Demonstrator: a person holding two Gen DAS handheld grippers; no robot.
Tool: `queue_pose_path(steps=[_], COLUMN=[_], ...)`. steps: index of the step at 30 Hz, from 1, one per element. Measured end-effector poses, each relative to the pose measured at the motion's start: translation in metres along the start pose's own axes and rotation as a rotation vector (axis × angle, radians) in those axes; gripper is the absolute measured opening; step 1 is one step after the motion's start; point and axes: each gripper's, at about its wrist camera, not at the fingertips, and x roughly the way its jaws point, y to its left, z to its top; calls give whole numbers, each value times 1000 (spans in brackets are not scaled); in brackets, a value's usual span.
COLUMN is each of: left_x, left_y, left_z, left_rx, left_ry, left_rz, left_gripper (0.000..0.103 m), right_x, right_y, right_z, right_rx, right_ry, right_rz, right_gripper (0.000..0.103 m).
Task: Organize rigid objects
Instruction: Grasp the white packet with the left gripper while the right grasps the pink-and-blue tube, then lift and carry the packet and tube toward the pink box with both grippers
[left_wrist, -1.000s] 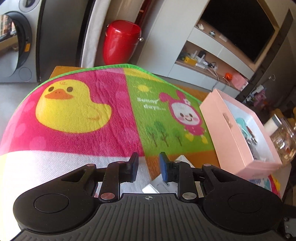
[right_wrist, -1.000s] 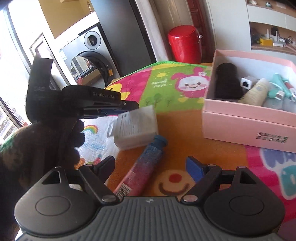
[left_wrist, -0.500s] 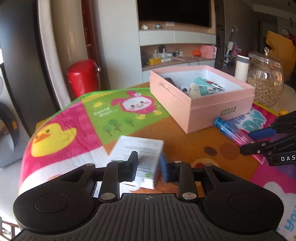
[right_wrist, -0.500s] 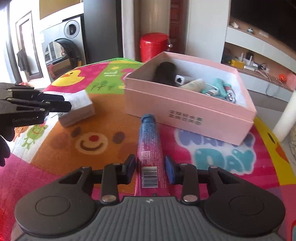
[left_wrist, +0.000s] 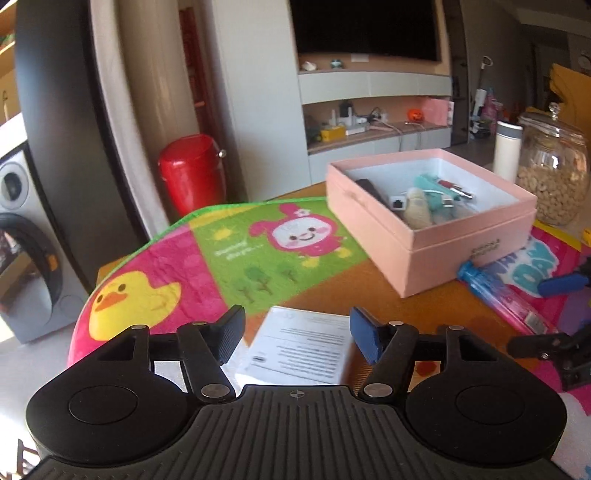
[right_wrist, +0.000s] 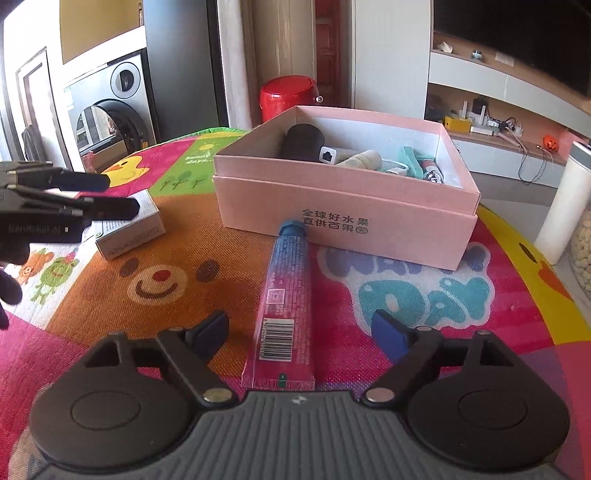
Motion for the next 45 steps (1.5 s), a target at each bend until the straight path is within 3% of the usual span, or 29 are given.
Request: queue_pose_path(steps=[3, 6, 10, 23, 31, 36, 38, 45], left_x=[21, 26, 23, 10, 12, 10, 4, -10], left_y=[27, 32, 10, -44, -27, -8, -11, -58], left_z=[2, -1, -6, -8, -8, -16, -18, -25], left_rx=[-145, -216, -148, 71, -22, -161, -131, 158], left_ry=[98, 109, 88, 44, 103, 94, 87, 103], left_rz=[-64, -134, -185, -232, -337, -382, -358, -273], left_gripper=[68, 68, 70, 74, 73, 70, 70, 74], right_x=[3, 4, 5, 8, 8, 8, 8, 8], right_y=[3, 3, 4, 6, 5, 5, 5, 4], right_z=[0, 1, 1, 2, 2, 2, 2, 2], right_rx=[-14, -11, -11, -24, -26, -26, -29, -47], right_ry=[8, 11, 15, 32, 34, 33, 34, 46], right_rz=[-6, -4, -7, 11, 13, 13, 15, 25], right_gripper=[91, 92, 94, 103, 103, 103, 103, 103])
